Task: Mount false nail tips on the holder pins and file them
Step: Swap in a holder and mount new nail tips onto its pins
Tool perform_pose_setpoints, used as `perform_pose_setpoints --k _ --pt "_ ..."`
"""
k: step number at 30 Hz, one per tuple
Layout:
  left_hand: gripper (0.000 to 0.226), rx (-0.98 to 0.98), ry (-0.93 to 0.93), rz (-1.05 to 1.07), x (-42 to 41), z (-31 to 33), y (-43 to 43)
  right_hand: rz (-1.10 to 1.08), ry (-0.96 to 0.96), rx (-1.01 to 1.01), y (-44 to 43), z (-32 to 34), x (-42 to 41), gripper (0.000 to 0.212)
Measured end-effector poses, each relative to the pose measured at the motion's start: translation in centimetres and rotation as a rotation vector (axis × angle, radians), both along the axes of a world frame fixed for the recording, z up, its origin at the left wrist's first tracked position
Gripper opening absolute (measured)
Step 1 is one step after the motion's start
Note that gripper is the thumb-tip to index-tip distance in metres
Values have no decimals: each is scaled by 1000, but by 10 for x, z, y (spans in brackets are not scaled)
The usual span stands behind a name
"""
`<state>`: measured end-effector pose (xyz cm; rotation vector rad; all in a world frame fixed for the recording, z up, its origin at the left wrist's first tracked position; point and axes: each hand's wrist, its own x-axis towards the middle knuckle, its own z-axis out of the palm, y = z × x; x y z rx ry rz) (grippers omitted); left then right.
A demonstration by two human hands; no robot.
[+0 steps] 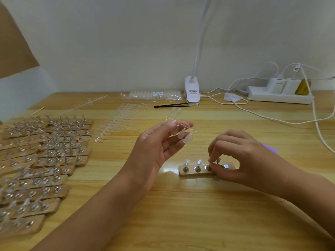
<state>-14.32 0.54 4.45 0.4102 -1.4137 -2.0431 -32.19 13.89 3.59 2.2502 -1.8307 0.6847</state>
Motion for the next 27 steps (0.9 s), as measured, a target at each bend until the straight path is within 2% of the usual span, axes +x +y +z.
perform_pose_setpoints --k 4,6,12,15,17,21,23,25,27 --pt "24 -96 -71 23 1 0 1 4 -4 2 -1 -1 1 9" --pt "26 -191 -119 52 1 0 2 -10 -91 17 0 0 2 13" --pt "18 -707 -221 156 2 -4 13 -102 -889 -140 1 20 20 27" --pt "19 -924 -208 185 1 -5 22 -86 -1022 -175 1 26 31 30" --pt "22 -971 -197 197 0 -6 25 -85 -1034 -177 1 29 35 28" --pt "19 -873 -173 192 0 -5 27 -87 -1042 -162 1 28 33 29" --pt "19 -863 -191 189 0 -4 27 -71 -988 -170 1 26 32 26" --pt "23 -878 -219 173 1 -4 29 -95 -854 -216 0 23 31 21" --pt "27 -861 -228 139 2 -5 32 -144 -481 -337 2 19 28 17"
